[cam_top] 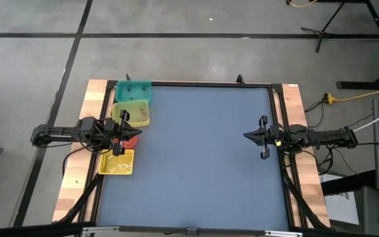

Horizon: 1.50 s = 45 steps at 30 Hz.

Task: Sort Halloween decoration
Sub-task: Return to Home Position

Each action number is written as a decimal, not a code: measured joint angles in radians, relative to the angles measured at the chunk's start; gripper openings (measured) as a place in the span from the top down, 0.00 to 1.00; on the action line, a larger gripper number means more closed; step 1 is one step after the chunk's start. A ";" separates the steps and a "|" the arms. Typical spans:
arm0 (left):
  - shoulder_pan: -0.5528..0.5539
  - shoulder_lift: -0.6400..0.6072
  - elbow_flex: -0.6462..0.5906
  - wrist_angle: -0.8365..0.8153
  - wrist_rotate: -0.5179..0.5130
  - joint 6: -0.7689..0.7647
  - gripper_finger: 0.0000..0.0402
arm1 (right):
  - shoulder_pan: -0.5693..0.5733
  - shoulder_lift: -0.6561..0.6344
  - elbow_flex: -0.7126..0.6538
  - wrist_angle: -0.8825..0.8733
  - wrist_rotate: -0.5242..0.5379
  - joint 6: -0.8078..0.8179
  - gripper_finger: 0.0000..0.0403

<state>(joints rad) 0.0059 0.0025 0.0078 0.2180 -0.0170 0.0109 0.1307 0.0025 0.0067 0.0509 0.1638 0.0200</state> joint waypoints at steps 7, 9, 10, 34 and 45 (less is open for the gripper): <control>0.000 0.000 0.000 -0.112 0.000 0.026 1.00 | 0.000 0.000 0.000 0.000 0.000 0.000 0.99; 0.000 0.000 0.000 -0.150 0.000 0.024 1.00 | 0.000 0.000 0.000 0.000 0.000 0.000 0.99; 0.000 0.000 0.000 -0.165 0.000 0.020 1.00 | 0.000 0.000 0.000 0.000 0.000 0.000 0.99; 0.000 0.004 0.000 -0.206 -0.001 0.023 1.00 | 0.000 0.000 0.000 0.000 0.000 0.000 0.99; 0.000 0.005 0.000 -0.206 0.000 0.023 1.00 | 0.000 0.002 0.000 0.000 0.000 0.000 0.99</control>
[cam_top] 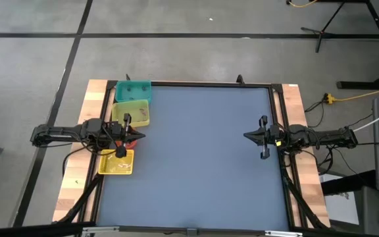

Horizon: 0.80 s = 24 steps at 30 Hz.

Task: Sort Halloween decoration
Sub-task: Return to Home Position

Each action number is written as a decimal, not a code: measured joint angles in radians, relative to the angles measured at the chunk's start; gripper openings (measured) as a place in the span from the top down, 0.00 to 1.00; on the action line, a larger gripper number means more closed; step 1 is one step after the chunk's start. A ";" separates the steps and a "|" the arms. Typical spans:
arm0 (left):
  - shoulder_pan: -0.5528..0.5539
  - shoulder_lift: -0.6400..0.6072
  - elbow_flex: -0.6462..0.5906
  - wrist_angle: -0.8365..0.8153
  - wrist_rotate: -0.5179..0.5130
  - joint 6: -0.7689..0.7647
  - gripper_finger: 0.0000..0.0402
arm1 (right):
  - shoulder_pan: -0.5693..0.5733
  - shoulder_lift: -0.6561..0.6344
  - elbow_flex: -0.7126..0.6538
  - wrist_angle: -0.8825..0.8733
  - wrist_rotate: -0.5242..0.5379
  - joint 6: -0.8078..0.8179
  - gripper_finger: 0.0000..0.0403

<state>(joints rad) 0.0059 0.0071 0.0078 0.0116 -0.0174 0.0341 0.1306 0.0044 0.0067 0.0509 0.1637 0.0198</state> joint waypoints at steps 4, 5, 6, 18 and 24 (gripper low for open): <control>0.000 0.000 0.000 0.000 0.000 0.000 1.00 | 0.000 0.000 0.000 0.000 0.000 0.000 0.99; 0.000 0.000 0.000 0.000 0.000 0.000 1.00 | 0.000 0.000 0.000 0.000 0.000 0.000 0.99; 0.000 0.000 0.000 0.000 0.000 0.001 1.00 | 0.000 0.000 0.000 0.000 0.000 0.000 0.99; 0.000 0.000 0.000 0.000 0.000 0.001 1.00 | 0.000 0.009 0.000 0.000 0.000 0.000 0.99; 0.000 0.000 0.000 0.000 0.000 0.001 1.00 | 0.000 0.009 0.000 0.000 0.000 0.000 0.99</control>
